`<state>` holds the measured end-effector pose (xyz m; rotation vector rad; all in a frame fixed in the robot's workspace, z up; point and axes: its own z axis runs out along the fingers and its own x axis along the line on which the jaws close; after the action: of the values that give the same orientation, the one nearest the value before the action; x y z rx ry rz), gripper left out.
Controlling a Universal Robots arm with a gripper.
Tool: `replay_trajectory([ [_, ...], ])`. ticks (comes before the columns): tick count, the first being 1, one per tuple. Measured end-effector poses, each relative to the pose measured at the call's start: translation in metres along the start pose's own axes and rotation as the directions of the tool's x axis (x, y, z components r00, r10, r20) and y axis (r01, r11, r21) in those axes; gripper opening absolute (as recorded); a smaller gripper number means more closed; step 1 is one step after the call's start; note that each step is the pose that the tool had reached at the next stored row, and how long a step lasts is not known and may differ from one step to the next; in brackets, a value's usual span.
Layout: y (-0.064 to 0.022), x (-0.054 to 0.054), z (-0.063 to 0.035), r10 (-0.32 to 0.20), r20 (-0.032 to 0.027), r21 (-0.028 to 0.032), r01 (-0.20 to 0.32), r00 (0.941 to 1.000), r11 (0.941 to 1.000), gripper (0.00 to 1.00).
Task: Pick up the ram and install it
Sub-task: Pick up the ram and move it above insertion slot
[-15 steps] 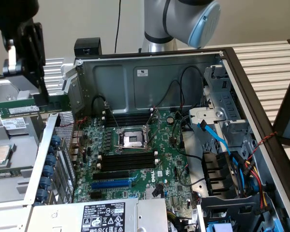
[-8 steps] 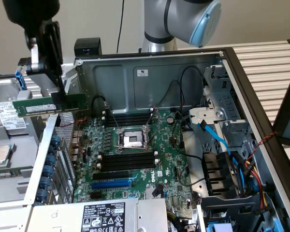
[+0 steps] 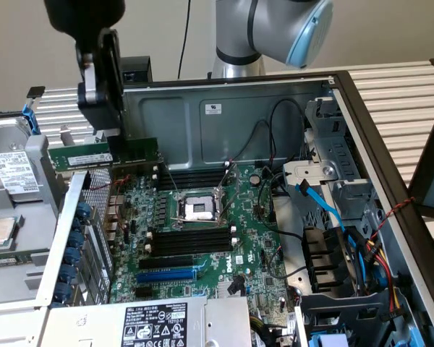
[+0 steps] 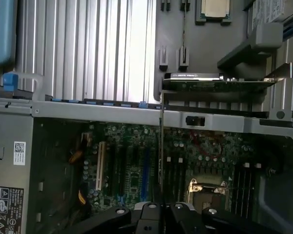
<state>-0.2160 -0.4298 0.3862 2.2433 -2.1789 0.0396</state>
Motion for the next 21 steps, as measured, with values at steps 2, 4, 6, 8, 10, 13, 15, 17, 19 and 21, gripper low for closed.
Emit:
replay_trajectory([
  [2, -0.0094, 0.000, 0.0001, 0.000, 0.0000, -0.0005, 0.000, 1.0000, 1.0000, 0.13],
  [4, -0.0184, 0.001, 0.0002, 0.000, 0.0000, -0.0009, 0.000, 1.0000, 1.0000, 0.13],
  [6, -0.0274, 0.001, 0.0002, 0.000, 0.0000, -0.0014, 0.000, 1.0000, 1.0000, 0.13],
  [8, -0.0367, 0.001, 0.0003, 0.000, 0.0000, -0.0019, 0.000, 1.0000, 1.0000, 0.13],
  [10, -0.0455, 0.001, 0.0004, 0.000, 0.0000, -0.0023, 0.000, 1.0000, 1.0000, 0.13],
  [13, -0.0593, 0.002, 0.0005, 0.000, 0.0002, -0.0032, 0.000, 1.0000, 1.0000, 0.13],
  [15, -0.0682, 0.002, 0.0006, 0.000, 0.0002, -0.0042, 0.000, 1.0000, 1.0000, 0.13],
  [17, -0.0775, 0.002, 0.0006, 0.000, 0.0001, -0.0056, 0.000, 1.0000, 1.0000, 0.13],
  [19, -0.0864, 0.003, 0.0007, 0.000, 0.0001, -0.0073, 0.000, 1.0000, 1.0000, 0.13],
  [21, -0.0933, 0.003, 0.0008, -0.001, 0.0004, -0.0127, 0.001, 1.0000, 0.9999, 0.13],
])
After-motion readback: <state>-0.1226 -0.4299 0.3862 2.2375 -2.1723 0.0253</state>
